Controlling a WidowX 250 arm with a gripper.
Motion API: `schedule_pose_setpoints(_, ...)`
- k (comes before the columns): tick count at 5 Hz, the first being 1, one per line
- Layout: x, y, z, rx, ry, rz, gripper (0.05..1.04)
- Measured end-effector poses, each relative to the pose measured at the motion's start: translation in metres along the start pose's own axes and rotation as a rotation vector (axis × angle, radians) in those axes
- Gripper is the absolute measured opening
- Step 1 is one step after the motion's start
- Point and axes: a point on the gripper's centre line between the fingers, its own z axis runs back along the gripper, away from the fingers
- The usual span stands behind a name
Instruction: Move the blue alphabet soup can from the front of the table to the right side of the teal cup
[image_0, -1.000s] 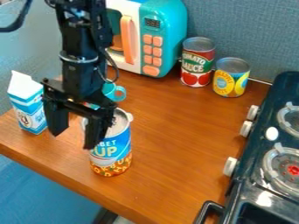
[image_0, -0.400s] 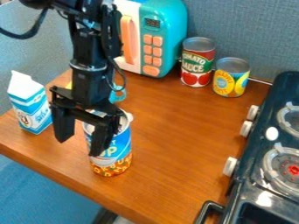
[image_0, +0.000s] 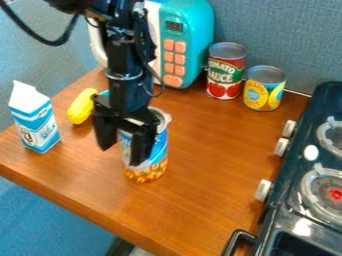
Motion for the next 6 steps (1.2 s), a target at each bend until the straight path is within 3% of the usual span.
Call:
schedule_pose_setpoints(1, 0.038, -0.002, 0.009, -0.029, -0.114, -0.071, 1.000)
schedule_pose_setpoints(2, 0.066, -0.011, 0.015, -0.093, -0.187, -0.106, 1.000)
schedule_pose_setpoints(3, 0.080, -0.016, 0.020, -0.128, -0.222, -0.105, 1.000)
schedule_pose_setpoints(4, 0.079, -0.017, 0.022, -0.132, -0.224, -0.099, 1.000)
schedule_pose_setpoints(5, 0.067, -0.010, 0.047, -0.074, -0.232, -0.057, 1.000)
schedule_pose_setpoints(6, 0.041, -0.008, 0.082, 0.023, -0.235, -0.030, 1.000)
